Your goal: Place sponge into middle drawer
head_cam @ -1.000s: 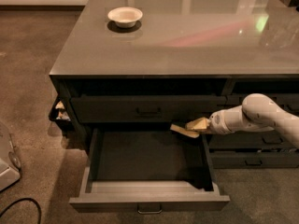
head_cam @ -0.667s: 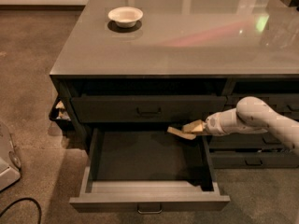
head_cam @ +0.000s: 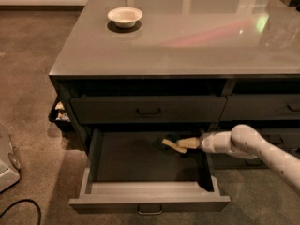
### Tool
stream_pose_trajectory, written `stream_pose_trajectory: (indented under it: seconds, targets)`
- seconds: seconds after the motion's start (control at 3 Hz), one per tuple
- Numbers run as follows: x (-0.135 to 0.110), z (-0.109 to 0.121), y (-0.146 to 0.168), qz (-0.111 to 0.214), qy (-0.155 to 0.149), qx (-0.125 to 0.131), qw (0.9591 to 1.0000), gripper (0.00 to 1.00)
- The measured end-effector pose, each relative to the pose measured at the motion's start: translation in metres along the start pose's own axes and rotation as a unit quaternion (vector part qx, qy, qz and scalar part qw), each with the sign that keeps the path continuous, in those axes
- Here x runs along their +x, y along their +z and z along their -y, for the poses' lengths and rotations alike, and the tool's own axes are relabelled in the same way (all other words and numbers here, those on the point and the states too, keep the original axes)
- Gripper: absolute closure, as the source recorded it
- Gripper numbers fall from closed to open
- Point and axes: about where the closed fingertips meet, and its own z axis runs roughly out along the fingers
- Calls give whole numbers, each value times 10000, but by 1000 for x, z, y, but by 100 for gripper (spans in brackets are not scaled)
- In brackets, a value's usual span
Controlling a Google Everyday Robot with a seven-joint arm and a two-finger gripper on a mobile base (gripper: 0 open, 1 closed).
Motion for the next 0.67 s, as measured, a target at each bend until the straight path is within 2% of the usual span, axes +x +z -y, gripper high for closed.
stream_pose_trajectory:
  seconds: [0.33, 0.67]
  targets:
    - [15, 3, 20, 340, -457, -434, 9974, 100]
    - [23, -2, 28, 520, -972, -739, 9912, 100]
